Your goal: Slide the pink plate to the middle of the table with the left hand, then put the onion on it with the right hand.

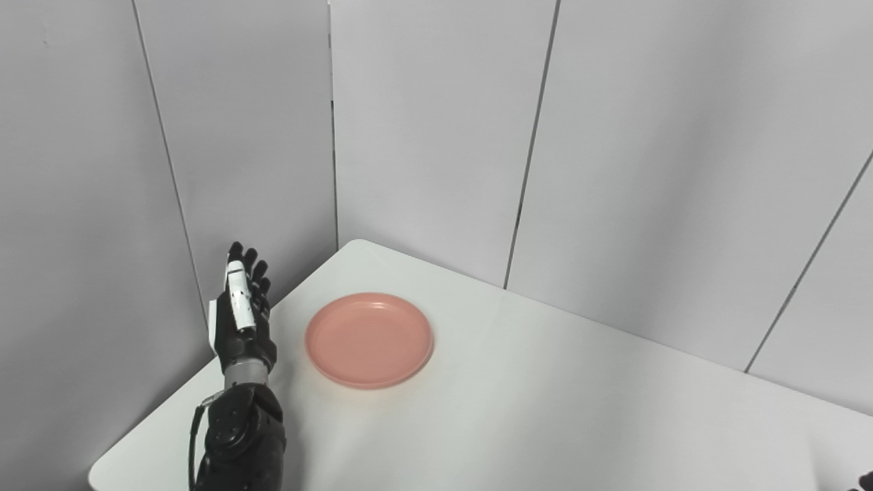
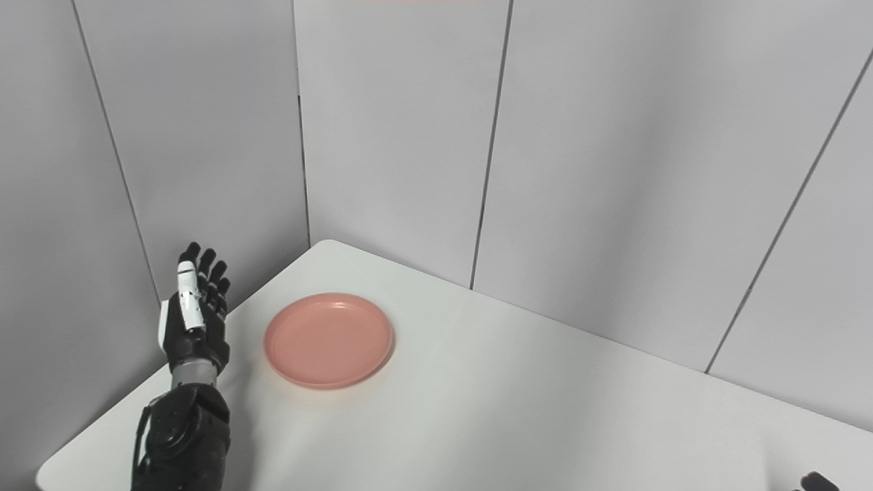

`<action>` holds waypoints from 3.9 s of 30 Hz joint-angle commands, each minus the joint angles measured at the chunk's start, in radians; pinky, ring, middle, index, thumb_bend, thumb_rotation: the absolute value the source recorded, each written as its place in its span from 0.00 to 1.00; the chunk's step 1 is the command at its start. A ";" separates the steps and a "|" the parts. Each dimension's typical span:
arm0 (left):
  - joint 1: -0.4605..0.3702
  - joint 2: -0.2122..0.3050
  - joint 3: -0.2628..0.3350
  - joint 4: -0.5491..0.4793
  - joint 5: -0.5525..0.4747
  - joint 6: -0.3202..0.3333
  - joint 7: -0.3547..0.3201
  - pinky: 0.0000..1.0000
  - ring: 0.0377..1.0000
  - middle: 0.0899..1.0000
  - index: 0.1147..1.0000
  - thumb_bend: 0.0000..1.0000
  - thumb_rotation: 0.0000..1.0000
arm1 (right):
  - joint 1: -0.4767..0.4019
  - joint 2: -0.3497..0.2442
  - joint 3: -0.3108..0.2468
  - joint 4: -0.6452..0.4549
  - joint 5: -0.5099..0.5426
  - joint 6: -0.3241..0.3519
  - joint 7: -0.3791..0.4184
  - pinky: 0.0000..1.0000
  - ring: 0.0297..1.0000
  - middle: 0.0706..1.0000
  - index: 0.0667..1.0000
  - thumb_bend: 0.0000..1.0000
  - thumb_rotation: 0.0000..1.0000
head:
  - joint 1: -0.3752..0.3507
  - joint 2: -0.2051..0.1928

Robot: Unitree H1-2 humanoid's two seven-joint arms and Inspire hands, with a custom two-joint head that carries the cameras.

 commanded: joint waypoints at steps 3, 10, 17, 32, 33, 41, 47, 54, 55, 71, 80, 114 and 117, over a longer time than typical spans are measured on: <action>-0.020 0.032 -0.001 0.012 0.009 -0.064 -0.017 0.98 0.96 0.96 0.92 0.38 1.00 | 0.058 -0.001 -0.013 0.075 0.014 -0.024 0.008 0.64 0.79 0.79 0.74 0.50 0.87 | 0.002 0.002; -0.018 0.035 0.003 0.045 -0.018 -0.056 -0.029 1.00 0.98 0.97 0.96 0.39 1.00 | 0.055 0.001 -0.018 0.077 0.010 -0.024 0.001 0.60 0.76 0.76 0.71 0.52 0.82 | 0.004 0.005; -0.015 0.029 0.006 0.063 -0.030 -0.037 -0.016 0.98 0.96 0.97 0.94 0.39 1.00 | 0.059 0.000 -0.018 0.066 0.007 -0.019 0.002 0.59 0.76 0.76 0.71 0.51 0.84 | 0.006 0.010; -0.008 0.017 -0.005 0.110 -0.064 -0.040 -0.032 0.94 0.93 0.93 0.92 0.38 1.00 | 0.058 -0.005 -0.023 0.076 0.015 -0.020 0.007 0.58 0.75 0.76 0.71 0.52 0.83 | 0.007 0.016; -0.008 0.016 -0.006 0.111 -0.066 -0.041 -0.034 0.94 0.93 0.93 0.92 0.38 1.00 | 0.059 -0.005 -0.023 0.075 0.013 -0.018 0.006 0.59 0.76 0.76 0.71 0.52 0.83 | 0.007 0.016; -0.010 0.014 -0.028 0.125 -0.063 -0.039 -0.051 0.95 0.94 0.95 0.94 0.39 1.00 | 0.057 -0.002 -0.027 0.077 0.015 -0.020 0.002 0.57 0.75 0.75 0.70 0.52 0.82 | 0.011 0.020; -0.019 0.012 -0.036 0.134 -0.075 -0.024 -0.055 0.95 0.94 0.95 0.93 0.38 1.00 | 0.061 0.000 -0.028 0.063 0.023 -0.012 0.006 0.56 0.74 0.74 0.69 0.50 0.80 | 0.007 0.025; -0.027 0.015 -0.054 0.155 -0.083 -0.019 -0.085 0.99 0.96 0.97 0.95 0.37 1.00 | 0.062 0.001 -0.027 0.061 0.019 -0.013 0.003 0.56 0.74 0.75 0.69 0.49 0.81 | 0.007 0.025; -0.029 0.015 -0.053 0.156 -0.085 -0.018 -0.087 1.00 0.96 0.97 0.96 0.37 1.00 | 0.061 0.001 -0.027 0.061 0.020 -0.012 0.004 0.57 0.74 0.75 0.69 0.50 0.81 | 0.007 0.025; -0.073 0.056 -0.117 0.257 -0.075 0.037 -0.126 0.98 0.97 0.98 0.97 0.37 1.00 | 0.070 0.000 -0.022 0.044 0.011 -0.008 0.008 0.60 0.77 0.78 0.73 0.49 0.85 | -0.002 0.033; -0.099 0.071 -0.129 0.313 -0.083 0.038 -0.162 0.99 0.96 0.98 0.97 0.37 1.00 | 0.073 0.009 -0.024 0.024 0.009 0.010 -0.005 0.57 0.74 0.74 0.69 0.50 0.81 | -0.011 0.037; -0.184 0.049 -0.208 0.410 -0.105 0.112 -0.281 0.96 0.96 0.96 0.95 0.37 1.00 | 0.102 0.013 -0.011 -0.022 -0.007 0.023 0.008 0.68 0.78 0.79 0.75 0.50 0.89 | -0.077 0.082; -0.186 0.043 -0.214 0.401 -0.112 0.128 -0.286 0.97 0.97 0.97 0.96 0.37 1.00 | 0.109 0.015 -0.008 -0.040 -0.006 0.031 0.009 0.67 0.78 0.79 0.75 0.47 0.89 | -0.097 0.093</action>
